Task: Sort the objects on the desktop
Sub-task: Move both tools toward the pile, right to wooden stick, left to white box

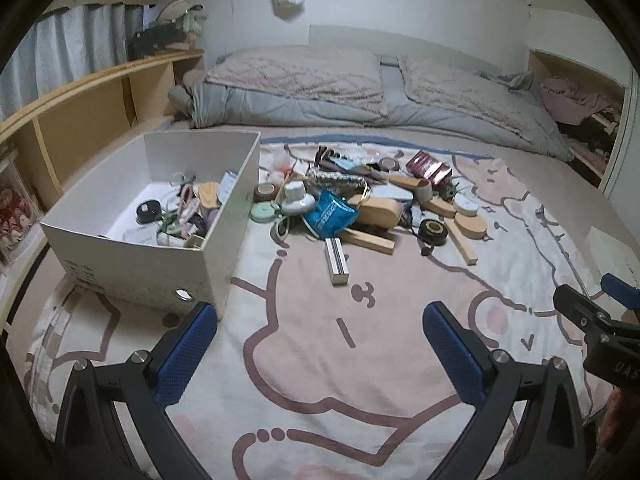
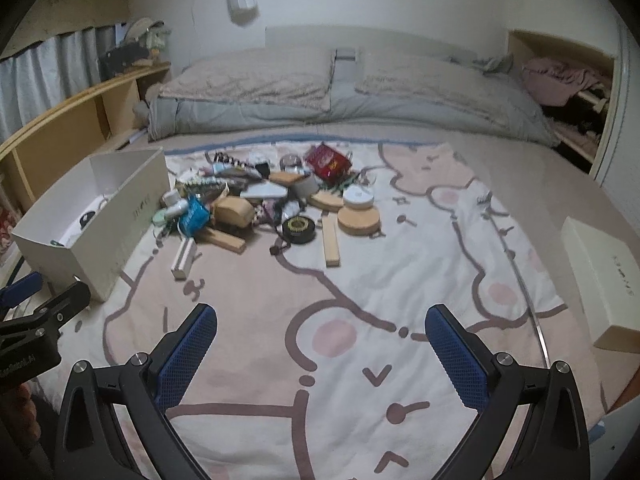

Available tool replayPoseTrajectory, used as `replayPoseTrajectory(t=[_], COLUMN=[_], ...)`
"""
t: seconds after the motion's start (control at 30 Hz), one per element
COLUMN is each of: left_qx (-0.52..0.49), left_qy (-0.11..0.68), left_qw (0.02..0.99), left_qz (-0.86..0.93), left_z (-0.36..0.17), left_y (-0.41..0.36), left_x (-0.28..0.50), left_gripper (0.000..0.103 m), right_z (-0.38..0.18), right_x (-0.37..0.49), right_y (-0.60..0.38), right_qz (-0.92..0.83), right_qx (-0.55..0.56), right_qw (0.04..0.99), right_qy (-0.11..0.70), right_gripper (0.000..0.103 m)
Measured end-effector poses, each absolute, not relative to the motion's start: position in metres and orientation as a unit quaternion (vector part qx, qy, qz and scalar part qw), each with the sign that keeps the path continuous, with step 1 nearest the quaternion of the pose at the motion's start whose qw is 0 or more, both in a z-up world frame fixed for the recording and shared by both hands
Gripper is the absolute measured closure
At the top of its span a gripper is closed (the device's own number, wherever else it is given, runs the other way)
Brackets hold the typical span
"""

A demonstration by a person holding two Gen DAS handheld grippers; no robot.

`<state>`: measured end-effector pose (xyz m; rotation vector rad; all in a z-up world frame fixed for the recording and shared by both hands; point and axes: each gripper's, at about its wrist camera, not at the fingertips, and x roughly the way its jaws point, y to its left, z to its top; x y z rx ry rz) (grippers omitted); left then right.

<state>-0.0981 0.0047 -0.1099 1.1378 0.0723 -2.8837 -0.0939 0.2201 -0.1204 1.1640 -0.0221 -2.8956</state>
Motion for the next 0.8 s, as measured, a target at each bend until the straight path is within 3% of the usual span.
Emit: replayPoseTrajectory(t=[0.5,0.8], left_qx=[0.412,0.427], left_qy=[0.057,0.03], left_qw=[0.006,0.002], left_qz=[-0.91,-0.904], left_z=[-0.145,-0.17], left_y=[0.009,0.022], left_x=[-0.155,-0.197], left_gripper=[0.0,0.0], right_z=[-0.144,-0.164], right_x=[-0.151,-0.204], right_y=[0.237,0.249], right_qz=[-0.906,-0.897], right_qx=[0.423,0.442], right_qw=[0.02,0.024], right_qy=[0.012,0.015], right_gripper=[0.0,0.0])
